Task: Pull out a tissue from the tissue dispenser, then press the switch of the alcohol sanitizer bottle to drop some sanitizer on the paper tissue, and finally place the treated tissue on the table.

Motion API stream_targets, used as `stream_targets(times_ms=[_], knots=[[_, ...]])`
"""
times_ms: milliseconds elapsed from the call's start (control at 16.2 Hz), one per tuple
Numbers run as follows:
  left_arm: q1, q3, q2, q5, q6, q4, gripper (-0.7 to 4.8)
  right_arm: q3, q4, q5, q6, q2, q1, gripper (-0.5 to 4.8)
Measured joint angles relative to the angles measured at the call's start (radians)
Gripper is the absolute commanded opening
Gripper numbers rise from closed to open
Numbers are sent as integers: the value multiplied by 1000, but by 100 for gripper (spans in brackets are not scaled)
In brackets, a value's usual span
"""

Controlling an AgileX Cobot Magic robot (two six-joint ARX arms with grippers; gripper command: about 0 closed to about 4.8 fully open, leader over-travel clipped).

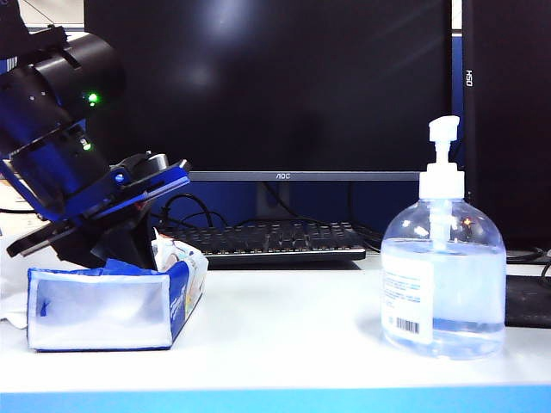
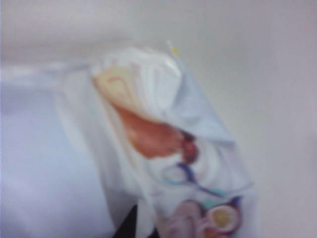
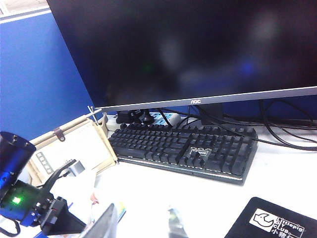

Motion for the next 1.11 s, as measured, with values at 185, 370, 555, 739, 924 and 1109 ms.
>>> stream_targets(times_ms=[185,370,555,739,924,1109], knots=[[0,124,-3,129,23,-45,-6,0,0,23,-4,0,0,127],[0,215,-58,211,22,-54,-6,0,-8,26,-5,0,0,127],[0,375,-123,265,22,-100,-6,0,-63,53,-5,0,0,127],[2,463,-135,326,21,-116,-6,-1,-117,71,-5,0,0,127],[-1,488,-136,531,-27,-79,-6,-16,-128,76,-5,0,0,127],[-37,488,-135,611,-29,-116,-6,-18,-127,67,-4,0,0,127]])
